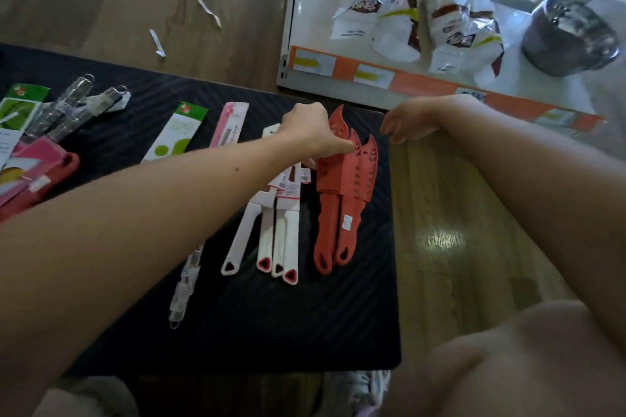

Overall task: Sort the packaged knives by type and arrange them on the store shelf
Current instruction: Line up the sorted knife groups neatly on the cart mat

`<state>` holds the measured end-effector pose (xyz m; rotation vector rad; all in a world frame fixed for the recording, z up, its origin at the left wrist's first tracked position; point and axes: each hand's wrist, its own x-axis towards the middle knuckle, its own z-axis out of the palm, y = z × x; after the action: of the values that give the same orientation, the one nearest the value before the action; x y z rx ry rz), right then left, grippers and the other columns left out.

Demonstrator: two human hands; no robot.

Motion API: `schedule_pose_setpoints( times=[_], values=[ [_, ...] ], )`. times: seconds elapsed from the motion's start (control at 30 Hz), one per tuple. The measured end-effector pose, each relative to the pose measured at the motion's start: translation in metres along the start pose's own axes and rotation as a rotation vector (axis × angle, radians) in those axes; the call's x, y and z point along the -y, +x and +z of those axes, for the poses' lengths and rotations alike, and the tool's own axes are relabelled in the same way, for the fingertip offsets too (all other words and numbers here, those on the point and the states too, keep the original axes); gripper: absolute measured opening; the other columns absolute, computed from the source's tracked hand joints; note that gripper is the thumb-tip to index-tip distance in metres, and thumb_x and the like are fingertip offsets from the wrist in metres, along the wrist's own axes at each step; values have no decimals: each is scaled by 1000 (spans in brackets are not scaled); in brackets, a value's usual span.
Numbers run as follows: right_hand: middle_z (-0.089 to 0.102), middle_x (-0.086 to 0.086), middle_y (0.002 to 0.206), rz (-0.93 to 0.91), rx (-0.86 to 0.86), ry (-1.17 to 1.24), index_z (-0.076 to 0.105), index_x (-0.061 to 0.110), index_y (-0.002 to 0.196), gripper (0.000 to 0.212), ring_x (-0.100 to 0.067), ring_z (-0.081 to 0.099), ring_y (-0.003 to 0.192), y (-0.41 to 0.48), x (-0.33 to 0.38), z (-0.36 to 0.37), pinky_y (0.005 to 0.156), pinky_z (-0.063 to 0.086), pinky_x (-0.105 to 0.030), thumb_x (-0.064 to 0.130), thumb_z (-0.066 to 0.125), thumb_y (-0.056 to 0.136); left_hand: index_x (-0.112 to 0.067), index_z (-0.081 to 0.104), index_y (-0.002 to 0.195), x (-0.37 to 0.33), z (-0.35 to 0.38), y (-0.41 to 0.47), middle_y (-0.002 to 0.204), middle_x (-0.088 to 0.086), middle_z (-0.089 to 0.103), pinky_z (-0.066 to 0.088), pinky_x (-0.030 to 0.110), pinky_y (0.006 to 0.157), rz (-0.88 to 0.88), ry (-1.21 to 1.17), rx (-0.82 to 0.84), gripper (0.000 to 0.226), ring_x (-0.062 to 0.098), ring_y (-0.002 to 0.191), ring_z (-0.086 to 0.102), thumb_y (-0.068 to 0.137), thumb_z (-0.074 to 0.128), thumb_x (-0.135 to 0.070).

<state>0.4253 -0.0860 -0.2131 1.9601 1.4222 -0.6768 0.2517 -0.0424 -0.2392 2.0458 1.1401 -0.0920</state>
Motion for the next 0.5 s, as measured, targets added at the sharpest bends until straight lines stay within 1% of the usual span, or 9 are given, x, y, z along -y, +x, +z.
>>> schedule_pose_setpoints(
  times=[0.07,0.23,0.3,0.37,0.43,0.5],
  values=[
    [47,-5,141,5,-13,24,48,17,136,42,-26,44,129,1,-8,7,107,34,-38,16,51,95,-15,51,65,-5,8,5,60,-1,55,42,19,42,-8,6,16,36,11,49,58,80,67,-44],
    [51,-5,137,0,-15,38,51,20,133,39,-26,47,125,4,-18,24,107,38,-40,24,52,94,-14,51,66,-8,20,21,64,1,58,46,19,42,-33,36,50,34,14,48,62,82,67,-39],
    [51,-5,137,10,-17,36,51,19,133,39,-26,47,126,4,-21,30,107,37,-40,24,51,94,-11,52,73,-8,22,24,71,4,59,45,19,41,-53,76,70,33,14,51,64,83,66,-39],
    [51,-6,138,23,-7,46,50,19,134,40,-27,45,128,3,-24,35,107,35,-40,24,50,95,-10,49,81,-8,24,24,74,5,58,45,20,43,-59,118,85,32,16,58,67,84,65,-39],
    [50,-6,138,28,6,55,49,19,135,40,-27,44,129,3,-26,38,107,35,-40,25,49,95,-11,47,77,-8,25,24,68,5,58,48,20,46,-50,142,98,32,19,62,70,86,63,-37],
    [51,-6,138,29,3,56,50,20,134,40,-27,45,129,3,-27,40,107,35,-40,26,49,95,-11,48,75,-8,24,23,65,5,59,52,22,51,-50,157,118,32,20,60,70,87,62,-37]
  ],
)
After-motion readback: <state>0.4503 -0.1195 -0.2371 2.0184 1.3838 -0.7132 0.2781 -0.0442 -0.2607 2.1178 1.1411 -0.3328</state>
